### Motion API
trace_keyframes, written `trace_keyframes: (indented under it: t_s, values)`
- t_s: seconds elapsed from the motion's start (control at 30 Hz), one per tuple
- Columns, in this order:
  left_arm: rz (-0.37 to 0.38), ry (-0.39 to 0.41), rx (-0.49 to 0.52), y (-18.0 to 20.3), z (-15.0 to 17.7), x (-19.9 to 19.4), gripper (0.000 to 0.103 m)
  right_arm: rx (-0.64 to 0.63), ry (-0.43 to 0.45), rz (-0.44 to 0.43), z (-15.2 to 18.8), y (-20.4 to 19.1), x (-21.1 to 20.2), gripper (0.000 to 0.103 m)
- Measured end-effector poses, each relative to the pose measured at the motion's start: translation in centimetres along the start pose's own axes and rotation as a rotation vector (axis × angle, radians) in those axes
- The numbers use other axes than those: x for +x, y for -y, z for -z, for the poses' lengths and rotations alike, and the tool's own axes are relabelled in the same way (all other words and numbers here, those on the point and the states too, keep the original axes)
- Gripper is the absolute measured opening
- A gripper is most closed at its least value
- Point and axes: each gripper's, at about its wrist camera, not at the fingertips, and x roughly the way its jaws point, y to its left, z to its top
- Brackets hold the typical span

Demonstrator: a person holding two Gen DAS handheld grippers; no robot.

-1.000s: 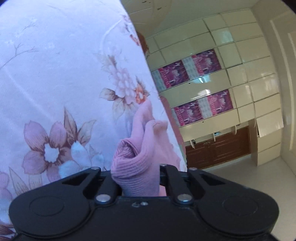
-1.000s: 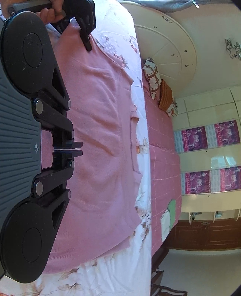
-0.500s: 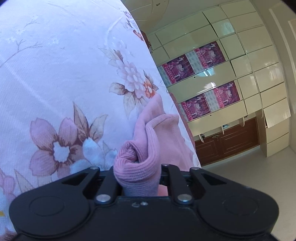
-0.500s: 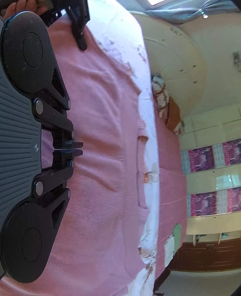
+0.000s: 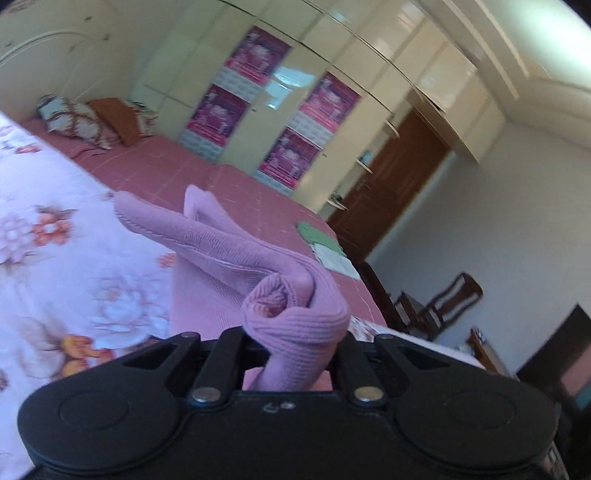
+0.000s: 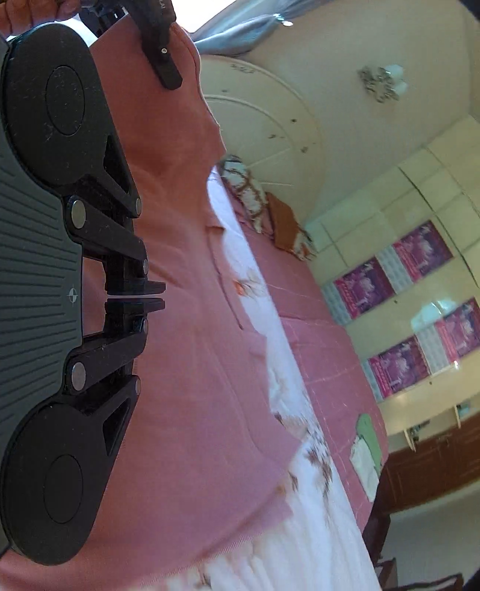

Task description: Fold small clothes

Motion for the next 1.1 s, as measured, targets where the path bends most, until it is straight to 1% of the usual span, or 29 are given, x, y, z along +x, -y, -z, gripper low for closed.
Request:
trace_keyframes:
  t_s: [0.07, 0.1, 0.13, 0.17, 0.2, 0.23, 0.27, 0.3, 0.33, 0.37, 0.4, 0.43, 0.47, 0.5, 0.53, 0.6, 0.67, 0.7, 0.73, 0.77, 0.8, 0.83, 0.9, 0.93, 0.97, 1.1]
  values:
    - [0.043, -0.068, 0.081, 4.6, 1.7, 2.5, 0.008, 0.066, 0.056, 0.017, -1.7, 3.1, -3.1, 0.0]
    - [0.058, -0.101, 0.125, 6.7, 2.9, 3.8, 0.008, 0.093, 0.09, 0.042, -2.6, 4.7, -4.8, 0.0]
    - [0.068, -0.142, 0.172, 8.8, 4.5, 5.3, 0.008, 0.123, 0.121, 0.065, -3.3, 6.5, -6.7, 0.0]
    - [0.066, -0.2, 0.218, 10.6, 6.3, 7.0, 0.008, 0.145, 0.14, 0.083, -3.9, 8.0, -8.1, 0.0]
    - [0.053, -0.274, 0.276, 12.2, 8.2, 8.9, 0.011, 0.16, 0.151, 0.102, -4.3, 9.3, -9.3, 0.0]
    - [0.025, -0.361, 0.349, 13.7, 10.6, 11.0, 0.021, 0.172, 0.147, 0.121, -4.6, 10.7, -10.5, 0.0]
    - [-0.002, -0.43, 0.394, 14.8, 12.7, 12.3, 0.024, 0.182, 0.135, 0.13, -4.7, 11.8, -11.2, 0.0]
    - [-0.008, -0.459, 0.422, 15.5, 14.1, 12.6, 0.028, 0.193, 0.124, 0.142, -4.8, 12.9, -12.0, 0.001]
    - [0.014, -0.42, 0.456, 16.0, 14.8, 11.6, 0.045, 0.205, 0.112, 0.153, -4.7, 13.9, -12.7, 0.001]
    - [0.042, -0.385, 0.46, 16.1, 14.8, 10.3, 0.055, 0.213, 0.101, 0.152, -4.5, 14.5, -13.3, 0.001]
    - [0.053, -0.355, 0.43, 15.6, 14.3, 9.1, 0.072, 0.219, 0.093, 0.138, -4.5, 15.1, -14.3, 0.001]
    - [0.064, -0.325, 0.388, 14.9, 13.3, 7.9, 0.075, 0.223, 0.094, 0.127, -4.2, 15.4, -15.0, 0.001]
    - [0.075, -0.292, 0.347, 13.9, 12.2, 6.7, 0.075, 0.227, 0.093, 0.113, -4.0, 15.7, -15.4, 0.001]
    - [0.058, -0.258, 0.308, 12.6, 11.1, 5.8, 0.075, 0.236, 0.085, 0.089, -3.9, 15.4, -15.3, 0.001]
    - [0.016, -0.224, 0.279, 11.4, 9.8, 5.2, 0.074, 0.247, 0.078, 0.068, -3.8, 15.3, -15.4, 0.001]
    - [-0.085, -0.164, 0.269, 8.7, 7.7, 4.9, 0.074, 0.252, 0.06, 0.022, -3.6, 14.7, -15.1, 0.001]
    - [-0.203, -0.186, 0.258, 6.2, 6.0, 5.9, 0.07, 0.243, 0.022, -0.012, -3.5, 13.5, -14.1, 0.003]
    - [-0.226, -0.189, 0.249, 5.1, 5.6, 6.1, 0.07, 0.23, 0.003, -0.029, -3.5, 12.8, -13.6, 0.018]
    - [-0.249, -0.186, 0.243, 4.1, 5.5, 6.3, 0.07, 0.216, -0.003, -0.041, -3.5, 12.1, -13.2, 0.053]
    - [-0.275, -0.199, 0.235, 3.1, 5.4, 6.4, 0.069, 0.199, 0.003, -0.046, -3.4, 11.4, -13.1, 0.068]
    - [-0.282, -0.23, 0.223, 2.3, 5.5, 6.7, 0.07, 0.172, 0.004, -0.06, -3.4, 10.6, -12.8, 0.072]
    - [-0.28, -0.249, 0.206, 1.6, 5.7, 7.1, 0.071, 0.157, -0.012, -0.069, -3.5, 10.1, -12.4, 0.072]
    - [-0.265, -0.252, 0.166, 0.6, 6.2, 7.2, 0.072, 0.138, -0.033, -0.086, -3.8, 9.4, -11.5, 0.071]
    - [-0.257, -0.245, 0.145, 0.3, 6.2, 7.2, 0.072, 0.122, -0.044, -0.083, -4.0, 9.0, -10.8, 0.063]
    - [-0.253, -0.239, 0.129, 0.1, 6.8, 6.7, 0.073, 0.105, -0.065, -0.072, -4.1, 8.6, -9.9, 0.06]
    - [-0.243, -0.236, 0.118, -0.3, 7.2, 6.7, 0.075, 0.064, -0.161, -0.01, -4.2, 8.1, -6.5, 0.059]
